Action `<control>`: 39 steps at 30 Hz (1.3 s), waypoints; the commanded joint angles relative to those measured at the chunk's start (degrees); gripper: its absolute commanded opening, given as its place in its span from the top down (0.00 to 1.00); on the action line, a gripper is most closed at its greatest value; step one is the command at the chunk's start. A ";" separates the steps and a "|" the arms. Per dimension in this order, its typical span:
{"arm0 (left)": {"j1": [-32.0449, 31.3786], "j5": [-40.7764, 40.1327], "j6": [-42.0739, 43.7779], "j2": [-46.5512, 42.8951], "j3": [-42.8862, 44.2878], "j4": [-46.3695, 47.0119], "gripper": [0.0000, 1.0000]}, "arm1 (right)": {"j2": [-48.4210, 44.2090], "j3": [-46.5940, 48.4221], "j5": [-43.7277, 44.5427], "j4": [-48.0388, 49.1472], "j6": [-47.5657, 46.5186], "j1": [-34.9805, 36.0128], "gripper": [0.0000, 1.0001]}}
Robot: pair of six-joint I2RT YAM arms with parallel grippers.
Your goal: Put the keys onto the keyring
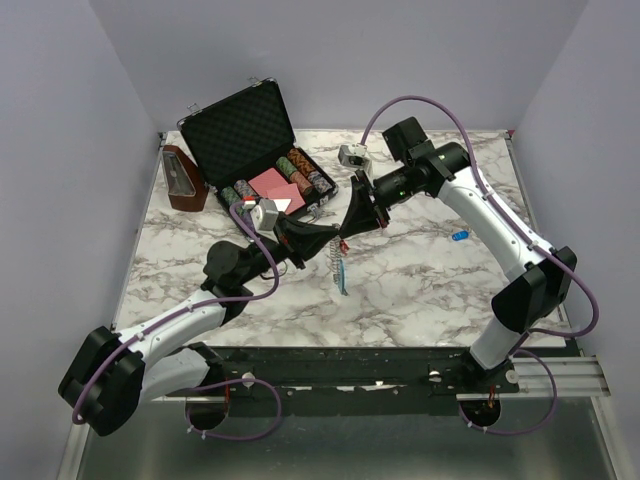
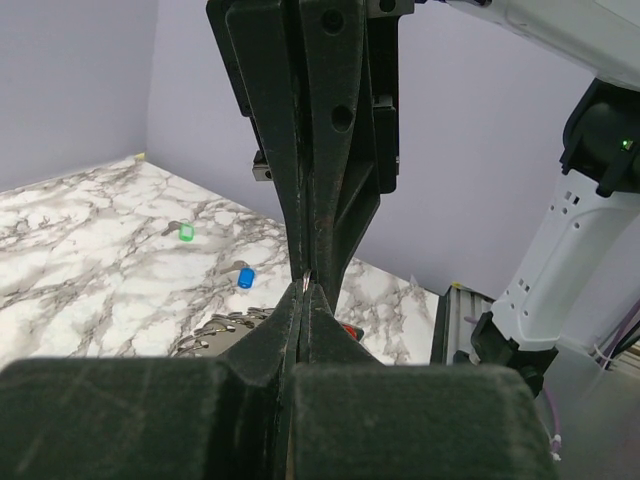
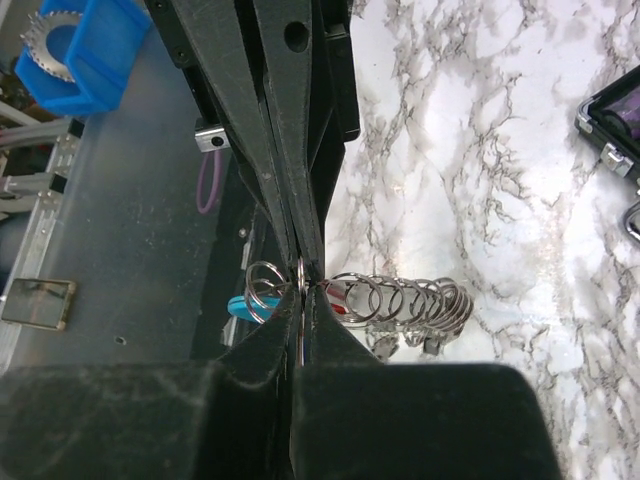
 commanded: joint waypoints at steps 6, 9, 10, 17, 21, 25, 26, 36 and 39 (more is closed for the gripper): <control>0.30 -0.18 0.17 -0.94 0.06 1.75 1.00 | -0.84 1.49 1.39 -1.22 -0.80 0.48 1.00; 1.00 1.22 0.61 -2.25 0.94 -2.46 0.89 | -0.49 3.07 5.59 -3.84 -2.03 0.48 0.99; 1.44 1.66 1.57 -3.30 1.64 -5.78 0.74 | 0.21 4.29 6.92 -6.12 -3.60 0.40 0.99; 3.02 6.93 13.09 -9.37 9.81 -35.31 0.01 | 3.04 10.90 25.97 -18.54 -12.22 2.06 0.99; 3.90 9.74 15.02 -8.59 13.42 -44.66 0.01 | 1.80 9.75 34.08 -18.54 -13.72 3.91 0.99; 3.90 12.82 14.68 -6.05 13.95 -42.48 0.01 | 1.89 10.28 35.94 -18.54 -14.07 4.70 0.99; 3.90 13.61 15.11 -5.08 14.04 -40.90 0.02 | 1.97 10.54 35.68 -18.54 -14.07 4.79 0.99; -1.19 6.25 28.11 -1.30 6.04 -16.54 0.14 | 3.12 11.86 29.17 -18.54 -12.76 5.05 0.99; -2.16 4.05 30.32 -0.07 6.83 -16.28 0.25 | 3.38 12.21 28.20 -18.62 -12.67 5.14 0.99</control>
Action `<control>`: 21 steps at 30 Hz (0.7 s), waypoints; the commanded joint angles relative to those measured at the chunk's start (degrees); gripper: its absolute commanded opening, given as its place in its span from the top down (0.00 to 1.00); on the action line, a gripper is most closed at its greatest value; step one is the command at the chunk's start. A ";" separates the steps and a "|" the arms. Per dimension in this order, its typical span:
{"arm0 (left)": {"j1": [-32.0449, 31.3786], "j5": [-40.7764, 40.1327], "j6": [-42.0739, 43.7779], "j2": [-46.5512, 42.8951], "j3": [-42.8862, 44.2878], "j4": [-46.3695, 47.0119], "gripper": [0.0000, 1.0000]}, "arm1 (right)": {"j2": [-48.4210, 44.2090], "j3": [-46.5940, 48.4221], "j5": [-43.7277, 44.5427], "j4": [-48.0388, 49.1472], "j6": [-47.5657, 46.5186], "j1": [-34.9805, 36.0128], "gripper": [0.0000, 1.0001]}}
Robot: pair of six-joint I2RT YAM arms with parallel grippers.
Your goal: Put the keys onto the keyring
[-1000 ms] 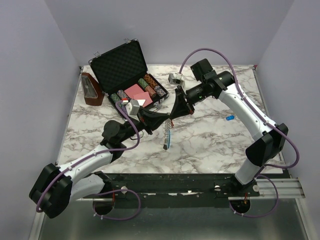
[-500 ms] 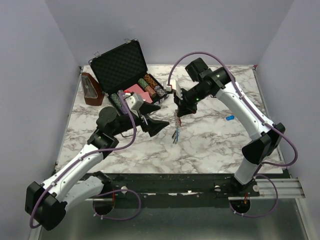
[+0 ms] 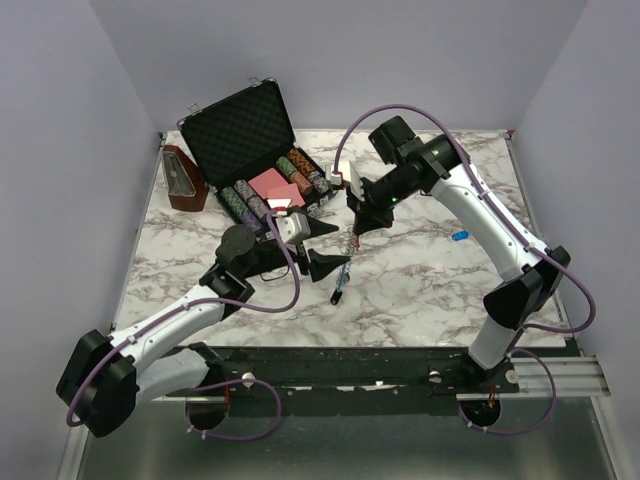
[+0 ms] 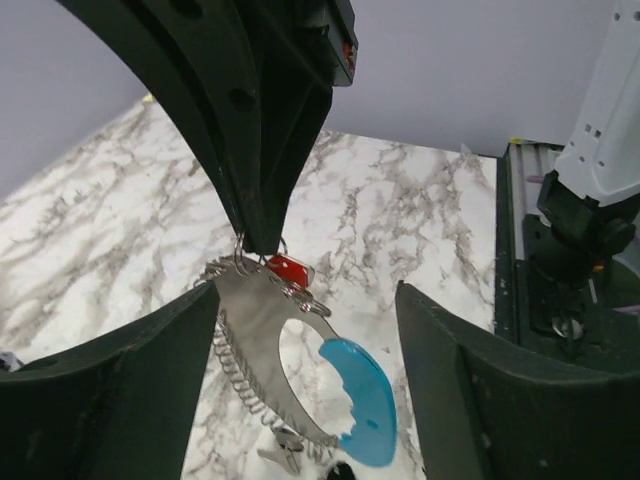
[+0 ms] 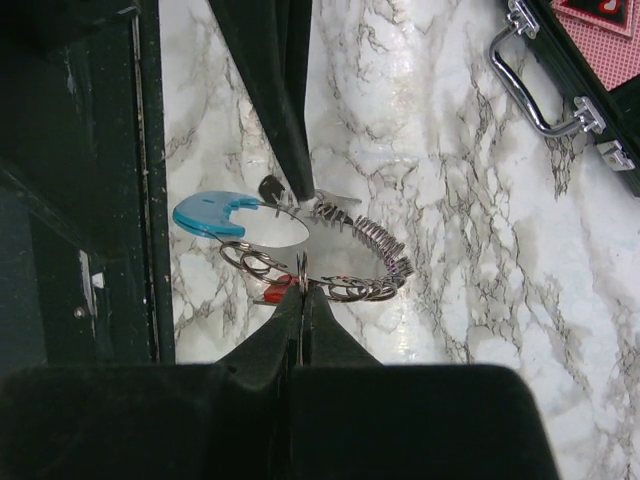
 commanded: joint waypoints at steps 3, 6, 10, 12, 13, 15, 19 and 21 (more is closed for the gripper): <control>-1.62 -5.45 8.01 2.13 1.96 5.01 0.34 | 0.58 2.03 -3.56 -4.70 0.32 0.29 0.99; -1.62 -5.45 10.47 2.83 3.01 2.99 0.42 | 0.50 1.77 -3.56 -4.70 0.31 0.29 0.99; -1.88 -5.45 10.82 3.88 4.16 1.75 0.48 | 0.50 1.59 -3.82 -4.70 0.31 0.29 0.99; -2.05 -5.89 11.43 4.24 4.77 1.57 0.49 | 0.58 1.59 -4.08 -4.70 0.31 0.20 0.99; -2.49 -5.98 11.87 4.41 4.95 1.40 0.49 | 0.67 1.68 -4.17 -4.79 0.31 0.29 0.99; -3.19 -6.41 12.75 4.85 5.48 1.23 0.53 | 0.76 1.68 -4.26 -4.70 0.31 0.29 0.99; -4.51 -7.99 15.47 5.47 6.27 -0.53 0.61 | 0.76 1.85 -4.61 -4.70 0.31 0.29 0.99; -4.95 -8.61 16.44 5.64 6.45 -1.41 0.71 | 0.67 1.77 -4.61 -4.70 0.31 0.29 0.99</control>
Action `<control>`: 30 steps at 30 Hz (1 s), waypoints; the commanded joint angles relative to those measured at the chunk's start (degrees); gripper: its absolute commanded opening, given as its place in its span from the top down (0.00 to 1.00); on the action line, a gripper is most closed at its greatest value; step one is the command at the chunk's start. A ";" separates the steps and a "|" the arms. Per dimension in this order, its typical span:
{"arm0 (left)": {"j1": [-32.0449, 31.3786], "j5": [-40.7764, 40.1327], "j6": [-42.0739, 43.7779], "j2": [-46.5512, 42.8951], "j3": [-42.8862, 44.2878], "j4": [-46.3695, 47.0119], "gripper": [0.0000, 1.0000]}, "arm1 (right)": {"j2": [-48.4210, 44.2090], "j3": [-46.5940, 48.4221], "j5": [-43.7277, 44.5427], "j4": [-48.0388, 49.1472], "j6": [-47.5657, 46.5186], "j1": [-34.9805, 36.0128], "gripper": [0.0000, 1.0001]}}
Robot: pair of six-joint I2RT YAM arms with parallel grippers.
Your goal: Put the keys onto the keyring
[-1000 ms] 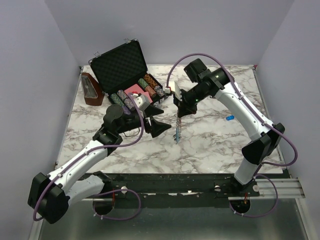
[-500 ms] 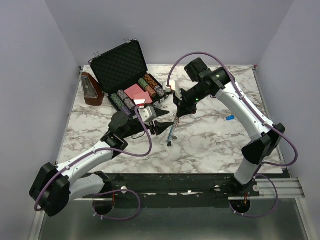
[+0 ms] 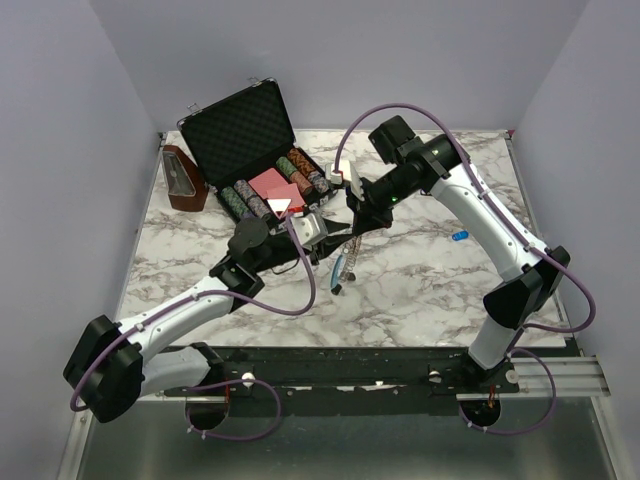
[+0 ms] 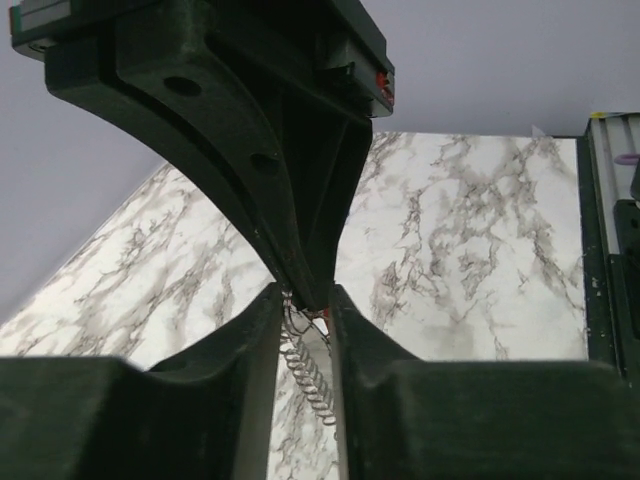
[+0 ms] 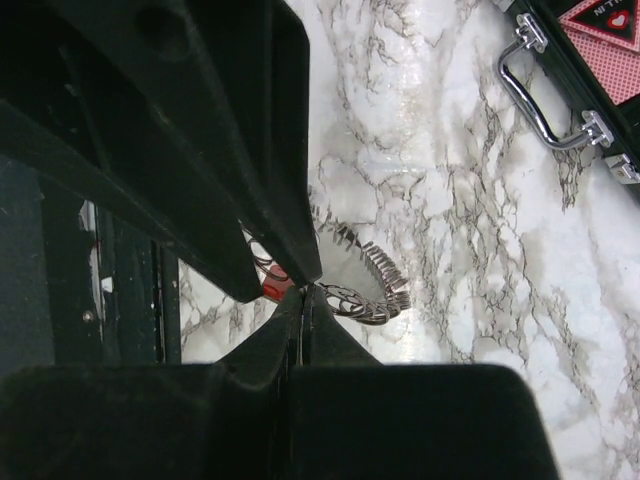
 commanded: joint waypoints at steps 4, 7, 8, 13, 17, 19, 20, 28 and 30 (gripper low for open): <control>-1.42 -3.55 6.44 0.73 2.82 -5.77 0.78 | 0.54 1.11 -2.21 -4.77 0.23 0.27 0.99; -1.50 -4.08 8.11 0.55 3.35 -7.97 0.78 | 0.63 1.02 -2.38 -4.68 0.14 0.27 0.99; -1.50 -4.34 8.73 0.46 3.61 -8.94 0.78 | 0.54 1.02 -2.38 -4.68 0.14 0.27 0.99; -1.50 -4.60 11.10 0.55 5.02 -12.98 0.74 | 0.54 1.19 -2.47 -4.68 0.23 0.18 0.99; -1.50 -4.60 11.72 0.64 5.72 -14.31 0.74 | 0.63 1.11 -2.65 -4.68 0.14 0.27 0.99; -1.50 -4.43 11.81 0.90 6.16 -14.92 0.75 | 0.72 1.11 -2.73 -4.77 0.23 0.18 0.99; -1.50 -4.43 11.81 0.99 6.43 -15.18 0.76 | 0.63 1.11 -2.82 -4.68 0.14 0.27 0.99; -1.50 -4.25 11.37 2.75 9.85 -20.28 0.99 | 0.45 1.02 -3.35 -4.68 0.23 0.27 0.99; -1.50 -4.69 11.20 3.01 10.47 -21.42 1.00 | 0.37 1.02 -3.35 -4.68 0.14 0.27 0.99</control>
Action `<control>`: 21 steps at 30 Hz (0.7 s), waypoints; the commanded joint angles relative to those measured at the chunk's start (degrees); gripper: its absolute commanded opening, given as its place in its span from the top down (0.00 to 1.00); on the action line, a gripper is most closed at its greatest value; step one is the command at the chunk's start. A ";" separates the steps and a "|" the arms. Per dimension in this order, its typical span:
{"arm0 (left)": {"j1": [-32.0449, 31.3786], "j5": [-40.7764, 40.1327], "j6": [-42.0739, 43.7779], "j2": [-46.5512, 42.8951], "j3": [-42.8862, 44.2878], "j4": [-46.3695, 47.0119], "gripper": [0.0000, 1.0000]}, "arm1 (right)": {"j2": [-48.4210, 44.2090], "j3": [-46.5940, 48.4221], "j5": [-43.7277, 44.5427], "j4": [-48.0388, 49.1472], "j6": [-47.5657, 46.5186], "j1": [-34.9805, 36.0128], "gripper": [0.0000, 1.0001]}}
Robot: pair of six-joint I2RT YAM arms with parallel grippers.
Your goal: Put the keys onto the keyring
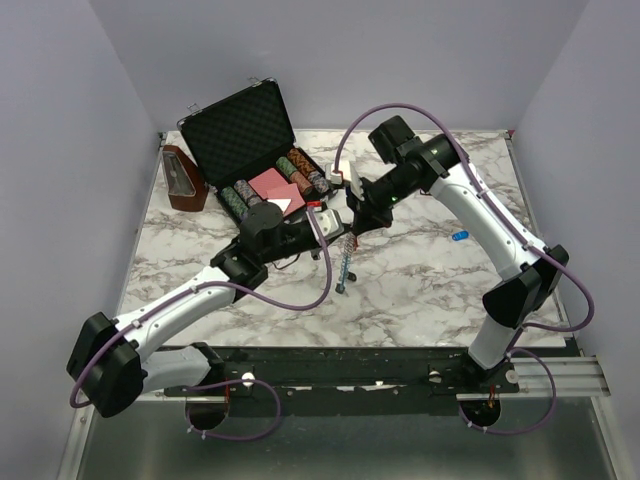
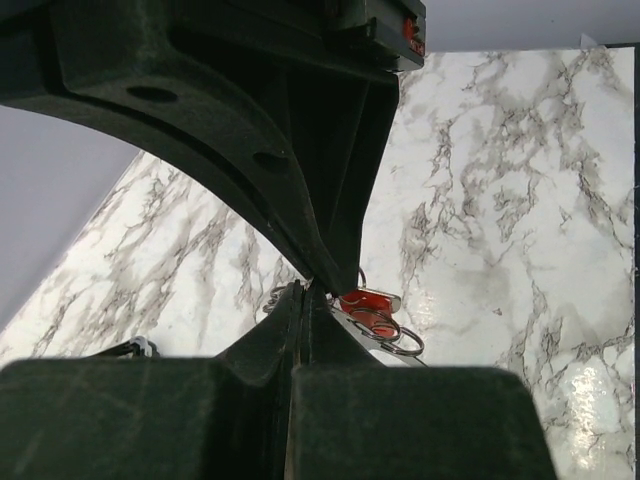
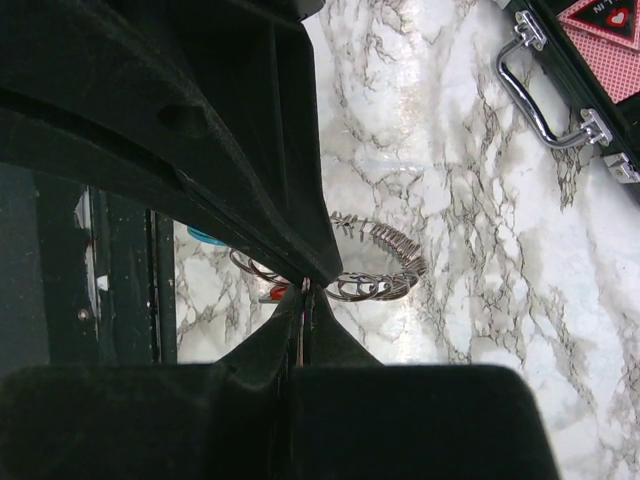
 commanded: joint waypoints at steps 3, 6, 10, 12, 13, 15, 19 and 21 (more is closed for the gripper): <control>-0.21 -3.78 -0.94 0.39 1.53 -2.57 1.00 | -0.25 1.02 -3.66 -4.59 0.47 0.33 0.98; -0.30 -5.98 -4.27 -2.15 -2.15 3.14 1.00 | -0.69 1.19 -4.80 -4.50 0.91 0.24 0.81; 1.01 -5.72 -12.52 -5.06 -7.86 12.63 1.00 | -1.57 2.51 -9.09 -3.71 2.84 -2.29 0.58; 1.54 -5.63 -18.48 -5.94 -11.20 19.82 1.00 | -1.57 4.79 -13.65 -3.45 3.89 -5.10 0.54; 1.80 -5.63 -22.35 -6.20 -13.04 24.99 1.00 | -1.48 5.67 -15.59 -3.54 4.07 -6.77 0.54; 1.90 -7.03 -27.81 -6.21 -16.56 34.40 1.00 | -1.30 6.47 -19.55 -3.45 4.42 -9.23 0.54; 1.98 -10.46 -36.78 -3.75 -21.58 52.25 1.00 | -2.44 1.39 -25.97 1.37 6.70 -10.83 0.54; 1.98 -11.78 -40.04 -1.47 -22.64 60.77 1.00 | -3.41 -2.48 -29.39 5.58 8.54 -10.83 0.54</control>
